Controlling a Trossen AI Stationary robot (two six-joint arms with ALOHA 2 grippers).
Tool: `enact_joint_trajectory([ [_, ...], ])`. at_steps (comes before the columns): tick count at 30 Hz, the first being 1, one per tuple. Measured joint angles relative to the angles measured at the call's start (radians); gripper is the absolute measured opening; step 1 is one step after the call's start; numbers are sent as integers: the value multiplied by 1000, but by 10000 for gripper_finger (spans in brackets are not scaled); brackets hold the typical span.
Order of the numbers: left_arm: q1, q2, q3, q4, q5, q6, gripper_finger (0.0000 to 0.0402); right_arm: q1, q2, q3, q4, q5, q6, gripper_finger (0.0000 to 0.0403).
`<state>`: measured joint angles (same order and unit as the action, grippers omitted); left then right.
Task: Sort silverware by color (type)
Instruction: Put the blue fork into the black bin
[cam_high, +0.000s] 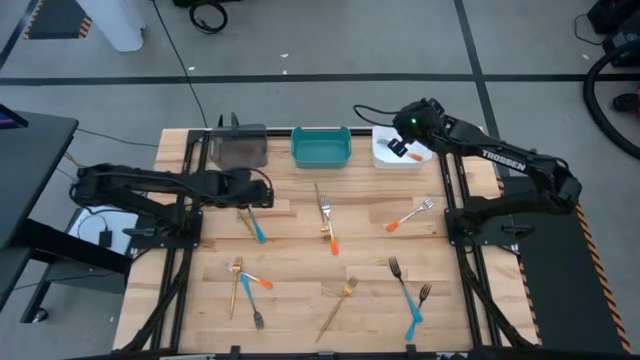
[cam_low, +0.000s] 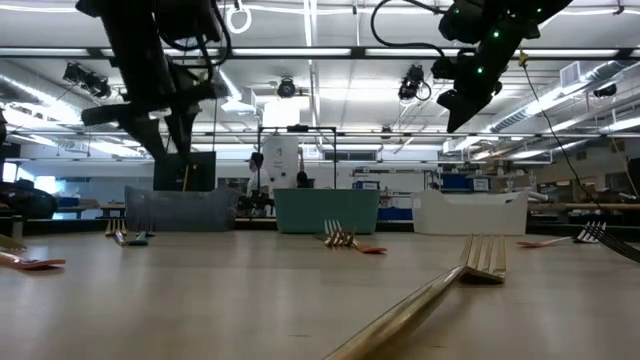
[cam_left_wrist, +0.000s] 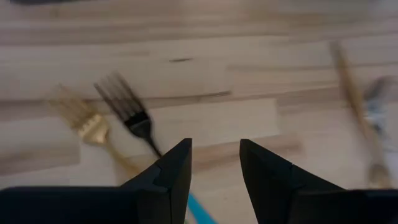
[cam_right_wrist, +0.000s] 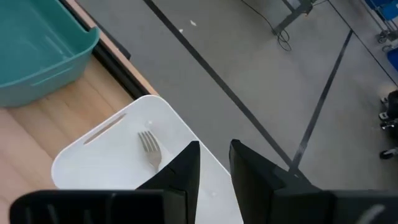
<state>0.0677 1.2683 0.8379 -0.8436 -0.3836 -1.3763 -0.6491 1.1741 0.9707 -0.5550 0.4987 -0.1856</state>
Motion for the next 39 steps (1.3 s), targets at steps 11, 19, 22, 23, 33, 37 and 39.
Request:
enact_joint_trajectory([
  [11, 0, 188, 0, -20, 79, -191, 144, -1, 0, 0, -1, -35, -1, 94],
  [19, 18, 268, 0, -20, 109, -328, 144, -1, 0, 0, 0, -106, -46, 94],
  [22, 21, 293, 0, 4, 133, -369, 144, -1, 0, 0, 0, -134, -53, 94],
  [23, 21, 300, 0, 7, 134, -376, 144, -1, 0, 0, 0, -136, -53, 94],
  [33, 49, 389, 1, 23, 191, -502, 142, 0, 0, 0, -1, -138, -53, 94],
  [37, 71, 425, 3, 48, 191, -498, 141, 0, 0, 0, -6, -138, -53, 94],
  [39, 80, 429, 3, 55, 190, -498, 141, 0, 0, 0, -11, -138, -53, 95],
])
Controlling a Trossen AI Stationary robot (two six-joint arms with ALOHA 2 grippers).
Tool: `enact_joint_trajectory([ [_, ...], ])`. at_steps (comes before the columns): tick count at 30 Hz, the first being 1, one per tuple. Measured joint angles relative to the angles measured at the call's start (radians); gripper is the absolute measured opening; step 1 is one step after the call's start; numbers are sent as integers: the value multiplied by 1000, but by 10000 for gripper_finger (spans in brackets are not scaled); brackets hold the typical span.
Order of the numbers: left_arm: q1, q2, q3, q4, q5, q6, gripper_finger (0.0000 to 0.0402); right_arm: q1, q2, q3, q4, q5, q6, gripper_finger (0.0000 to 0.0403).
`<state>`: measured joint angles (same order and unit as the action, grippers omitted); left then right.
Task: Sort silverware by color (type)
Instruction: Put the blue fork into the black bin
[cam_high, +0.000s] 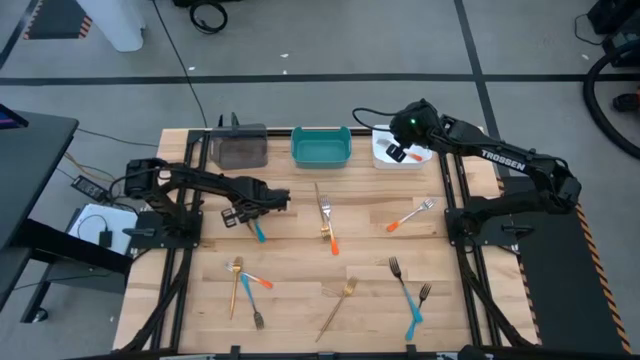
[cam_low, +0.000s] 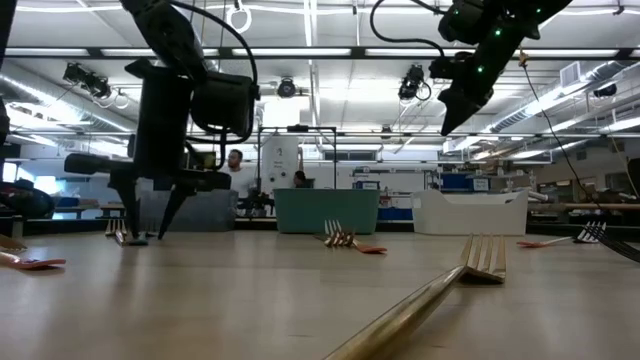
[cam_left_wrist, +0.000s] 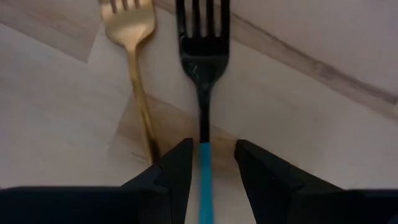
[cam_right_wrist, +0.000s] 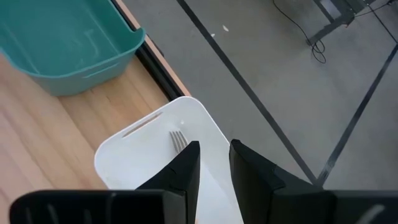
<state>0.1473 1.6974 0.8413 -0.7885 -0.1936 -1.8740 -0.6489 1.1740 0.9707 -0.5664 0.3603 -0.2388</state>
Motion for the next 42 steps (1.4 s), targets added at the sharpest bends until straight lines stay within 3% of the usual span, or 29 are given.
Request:
enact_joint_trajectory([
  [5, 20, 2, 1, -5, -1, 5, 128, 0, 0, 0, -22, 0, 0, 93],
  [13, 23, 4, 0, 6, -21, 136, 18, 0, 0, 0, -26, 0, 0, 94],
  [21, 16, -6, 8, 19, -30, 268, 17, 0, 0, 0, -26, 1, 0, 94],
  [29, 0, -74, 94, 13, -67, 431, 17, 0, 0, 0, -25, 1, 0, 95],
  [37, 45, -131, 276, -155, -273, 642, 17, 1, 0, 0, 2, -41, 3, 94],
  [42, 117, -146, 450, -277, -459, 881, 18, 1, 0, 0, 59, -56, 30, 94],
])
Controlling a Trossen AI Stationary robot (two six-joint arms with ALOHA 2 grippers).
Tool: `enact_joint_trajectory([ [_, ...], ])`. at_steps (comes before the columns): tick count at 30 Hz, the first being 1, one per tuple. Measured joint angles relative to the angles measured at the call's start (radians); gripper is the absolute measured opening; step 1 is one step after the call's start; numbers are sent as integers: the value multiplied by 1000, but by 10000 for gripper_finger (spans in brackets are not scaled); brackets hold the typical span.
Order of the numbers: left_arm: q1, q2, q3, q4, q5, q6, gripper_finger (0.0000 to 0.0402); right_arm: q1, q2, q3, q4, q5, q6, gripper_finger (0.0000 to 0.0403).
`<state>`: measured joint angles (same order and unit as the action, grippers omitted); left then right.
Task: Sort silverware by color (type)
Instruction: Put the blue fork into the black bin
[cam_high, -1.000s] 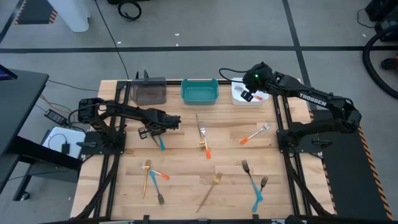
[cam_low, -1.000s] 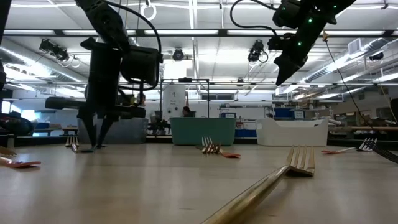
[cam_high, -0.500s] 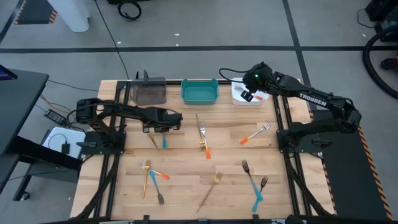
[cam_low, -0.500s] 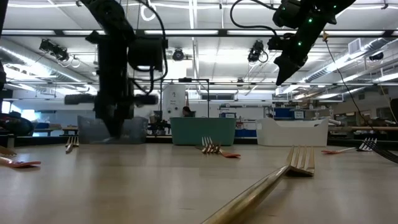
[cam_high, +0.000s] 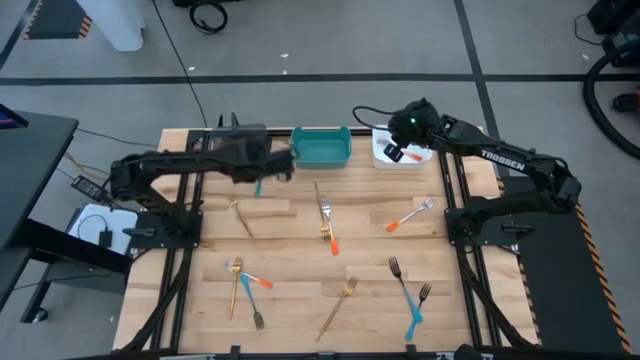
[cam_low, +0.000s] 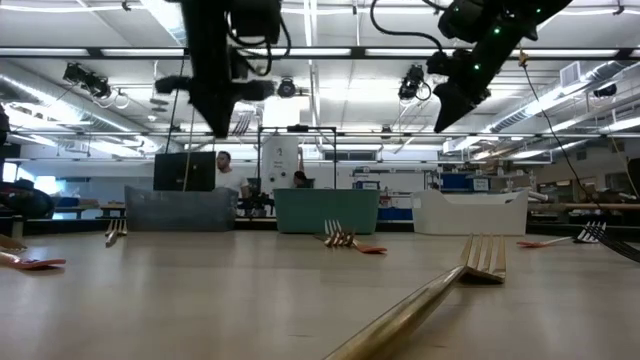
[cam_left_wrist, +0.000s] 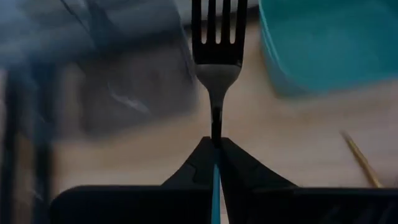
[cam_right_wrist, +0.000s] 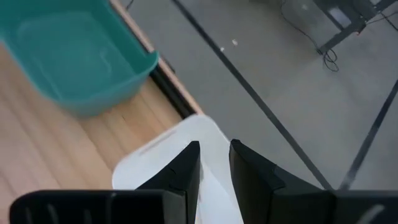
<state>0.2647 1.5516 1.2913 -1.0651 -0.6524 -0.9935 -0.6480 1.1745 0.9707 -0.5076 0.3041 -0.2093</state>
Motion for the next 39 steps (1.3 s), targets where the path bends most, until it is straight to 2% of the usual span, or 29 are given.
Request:
enact_joint_trajectory([
  [3, 82, -2, 71, 2, -71, 208, 18, -1, 1, 0, 51, -9, 41, 93],
  [6, 198, -2, 91, 6, -55, 424, 18, -1, 1, 0, 101, -18, 61, 94],
  [11, 404, -1, 91, 10, 58, 711, 19, -2, 1, 0, 141, -18, 86, 95],
  [17, 575, 0, 91, 61, 272, 977, 20, -2, 1, 0, 178, -14, 87, 94],
  [23, 655, 0, 91, 94, 374, 1156, 20, -2, 1, 0, 178, -13, 87, 94],
  [27, 678, 0, 91, 47, 431, 1189, 20, -1, 1, 0, 178, -12, 93, 95],
  [33, 675, 0, 42, 23, 436, 1283, 20, 0, 1, 0, 178, -11, 147, 95],
  [39, 675, 0, -63, 143, 436, 1341, 20, 0, 1, 0, 178, -10, 147, 95],
])
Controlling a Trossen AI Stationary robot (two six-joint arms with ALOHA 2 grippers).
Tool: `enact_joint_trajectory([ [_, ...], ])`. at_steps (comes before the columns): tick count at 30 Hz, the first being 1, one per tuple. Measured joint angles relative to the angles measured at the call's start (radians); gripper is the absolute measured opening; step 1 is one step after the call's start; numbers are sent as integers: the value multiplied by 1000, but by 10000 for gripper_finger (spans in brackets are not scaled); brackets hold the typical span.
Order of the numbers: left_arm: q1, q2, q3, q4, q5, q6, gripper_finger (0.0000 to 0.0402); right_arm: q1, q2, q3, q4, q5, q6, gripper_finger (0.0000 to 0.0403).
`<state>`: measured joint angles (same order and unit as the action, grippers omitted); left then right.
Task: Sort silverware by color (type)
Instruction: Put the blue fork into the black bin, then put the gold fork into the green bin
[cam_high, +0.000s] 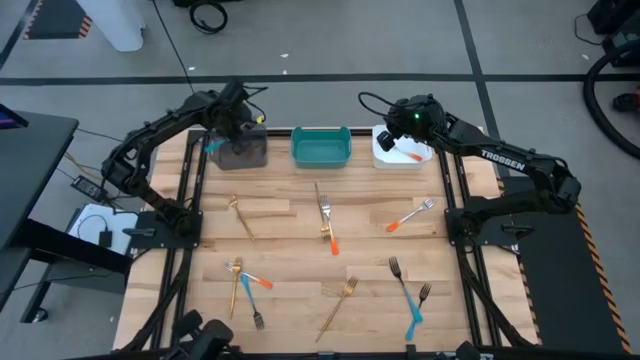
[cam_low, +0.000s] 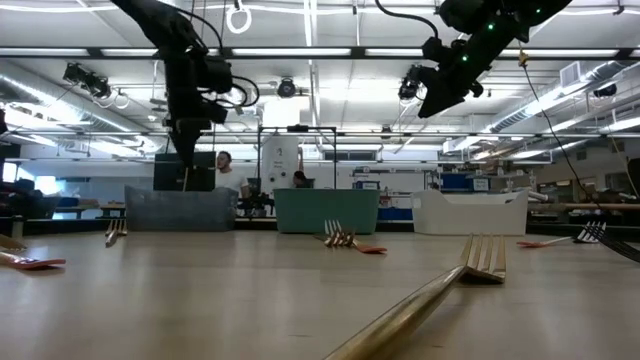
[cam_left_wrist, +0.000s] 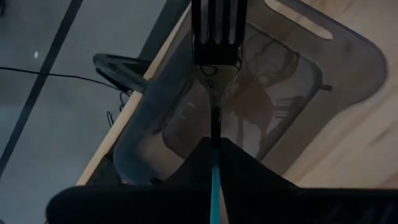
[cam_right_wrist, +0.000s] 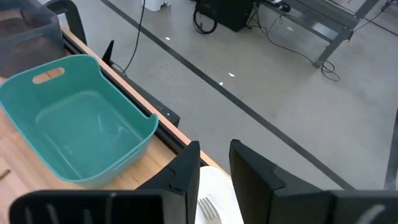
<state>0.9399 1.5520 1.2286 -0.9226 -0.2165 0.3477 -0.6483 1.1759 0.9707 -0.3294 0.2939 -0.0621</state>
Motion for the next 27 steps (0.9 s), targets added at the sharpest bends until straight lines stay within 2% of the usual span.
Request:
enact_joint_trajectory([
  [2, 2, 0, -28, 47, 0, 5, 21, 0, 0, 0, 0, 0, 0, 95],
  [9, -1, 0, -97, 61, 50, 78, 27, 0, 0, 0, 0, 0, 0, 95],
  [20, -2, 0, -122, 222, 48, 83, 105, 0, 0, 0, -1, 0, 18, 95],
  [24, -13, -1, -121, 204, 30, 42, 111, 0, 0, 0, 0, -9, 19, 95],
  [27, -32, -2, -89, 123, 31, -37, 109, 12, 0, 0, -1, -59, 19, 95],
])
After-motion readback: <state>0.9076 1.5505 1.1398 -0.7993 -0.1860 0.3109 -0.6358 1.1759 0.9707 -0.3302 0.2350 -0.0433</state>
